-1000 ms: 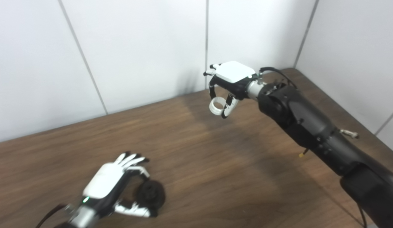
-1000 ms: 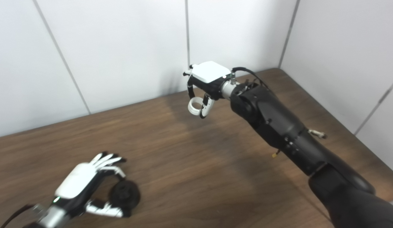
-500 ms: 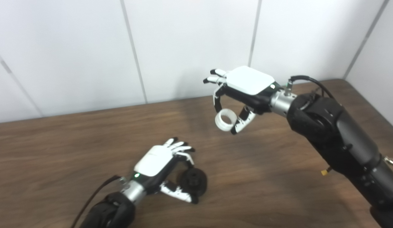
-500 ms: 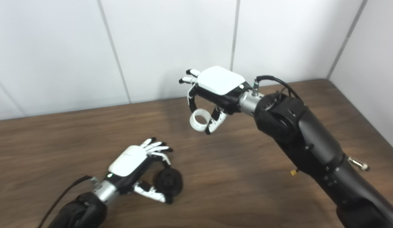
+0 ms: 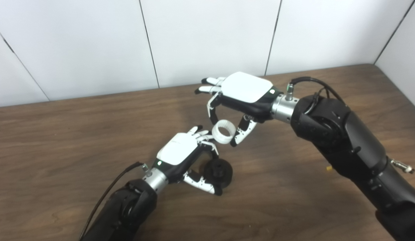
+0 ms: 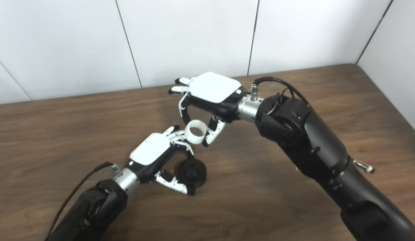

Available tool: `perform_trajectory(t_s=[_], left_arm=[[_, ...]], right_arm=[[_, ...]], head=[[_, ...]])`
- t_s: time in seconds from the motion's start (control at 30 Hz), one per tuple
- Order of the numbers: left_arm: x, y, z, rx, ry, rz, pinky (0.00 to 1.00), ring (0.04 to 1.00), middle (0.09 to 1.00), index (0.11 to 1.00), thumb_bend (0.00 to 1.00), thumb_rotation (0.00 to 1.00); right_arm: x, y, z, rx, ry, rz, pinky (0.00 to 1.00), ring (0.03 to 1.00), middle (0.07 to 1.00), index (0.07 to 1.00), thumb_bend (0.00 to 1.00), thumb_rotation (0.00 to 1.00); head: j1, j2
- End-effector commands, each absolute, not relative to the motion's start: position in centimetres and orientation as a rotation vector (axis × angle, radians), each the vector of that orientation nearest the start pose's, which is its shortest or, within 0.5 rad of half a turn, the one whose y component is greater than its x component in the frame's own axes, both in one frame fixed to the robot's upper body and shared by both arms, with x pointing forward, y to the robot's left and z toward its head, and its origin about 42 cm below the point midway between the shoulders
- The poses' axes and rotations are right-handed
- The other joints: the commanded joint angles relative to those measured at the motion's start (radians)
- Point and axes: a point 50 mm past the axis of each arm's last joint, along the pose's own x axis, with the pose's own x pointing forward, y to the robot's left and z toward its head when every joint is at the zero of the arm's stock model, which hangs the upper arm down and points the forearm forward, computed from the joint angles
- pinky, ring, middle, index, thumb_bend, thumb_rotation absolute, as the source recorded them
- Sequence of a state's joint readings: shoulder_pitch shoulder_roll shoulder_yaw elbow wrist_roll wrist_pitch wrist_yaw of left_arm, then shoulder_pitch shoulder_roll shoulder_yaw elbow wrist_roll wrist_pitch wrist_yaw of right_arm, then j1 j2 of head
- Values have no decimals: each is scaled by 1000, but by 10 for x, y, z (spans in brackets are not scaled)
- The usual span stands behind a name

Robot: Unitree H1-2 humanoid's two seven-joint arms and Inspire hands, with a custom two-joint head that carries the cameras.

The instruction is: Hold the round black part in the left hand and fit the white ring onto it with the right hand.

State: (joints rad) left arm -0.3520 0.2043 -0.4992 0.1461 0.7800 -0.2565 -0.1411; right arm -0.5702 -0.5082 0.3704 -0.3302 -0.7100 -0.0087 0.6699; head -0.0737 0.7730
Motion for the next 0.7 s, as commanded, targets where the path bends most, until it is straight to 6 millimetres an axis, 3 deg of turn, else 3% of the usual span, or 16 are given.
perform_trajectory(t_s=[0.0,0.67], left_arm=[[350,106,152,1096,-555,-727,1000,919,861,479,514,51],[347,109,152,1098,-543,-723,1000,913,858,480,515,51]], right_arm=[[362,-187,326,-1483,-595,679,975,1000,945,480,510,134],[344,-182,344,-1506,-623,758,999,1000,942,481,511,130]], head=[[1,6],[-13,55]])
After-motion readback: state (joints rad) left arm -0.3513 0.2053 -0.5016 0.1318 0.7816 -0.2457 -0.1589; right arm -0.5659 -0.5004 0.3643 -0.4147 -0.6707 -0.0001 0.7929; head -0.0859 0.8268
